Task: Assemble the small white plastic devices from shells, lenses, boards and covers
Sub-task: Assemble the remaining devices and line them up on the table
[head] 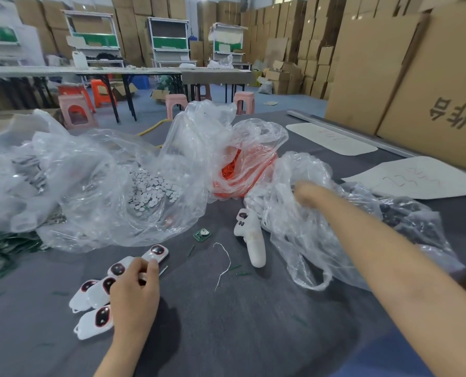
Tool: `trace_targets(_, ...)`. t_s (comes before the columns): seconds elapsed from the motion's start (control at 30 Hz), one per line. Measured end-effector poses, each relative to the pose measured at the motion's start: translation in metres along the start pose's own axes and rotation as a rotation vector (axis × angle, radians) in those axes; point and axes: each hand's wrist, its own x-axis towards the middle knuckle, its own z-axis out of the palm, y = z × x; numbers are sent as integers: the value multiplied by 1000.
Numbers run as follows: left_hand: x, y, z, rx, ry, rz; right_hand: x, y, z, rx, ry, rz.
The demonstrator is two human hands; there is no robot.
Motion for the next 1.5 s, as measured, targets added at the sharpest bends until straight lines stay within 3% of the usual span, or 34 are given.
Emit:
trace_targets(0.2, -8, 8, 4, 417, 60, 115, -2, 12, -4, 178, 234, 131)
trace_targets(0.33, -10, 7, 4, 426, 96, 141, -5, 22, -9, 284, 574, 247)
trace_targets(0.5, -9, 3, 4, 370, 81, 132, -18, 33, -29, 631, 840, 378)
trace_targets(0.57, -9, 5, 3, 343, 83, 151, -31, 31, -42, 711, 965, 266)
trace_targets(0.67, -11, 9, 0, 241, 89, 318, -72, 0, -41, 693, 1093, -176)
trace_targets(0.77, -28, 20, 0, -20, -81, 427, -135, -58, 22, 670, 886, -680)
trace_targets(0.87, -47, 24, 2, -157, -288, 492, -173, -96, 97, 618, 643, -849)
trace_targets(0.93, -52, 22, 3, -119, -340, 536, -176, -105, 122, 703, 517, -804)
trace_targets(1.1, -48, 25, -2, -125, -245, 475, -172, -100, 137, 1039, 187, -596)
trace_targets(1.23, -44, 20, -1, -4, -326, 273, -162, -90, 137, 1331, 40, -468)
trace_targets(1.37, -42, 17, 2, 15, -377, 199, -160, -91, 140, 1315, -75, -445)
trace_targets(1.5, -42, 20, 2, 65, -311, 149, -163, -91, 140, 1272, -45, -434)
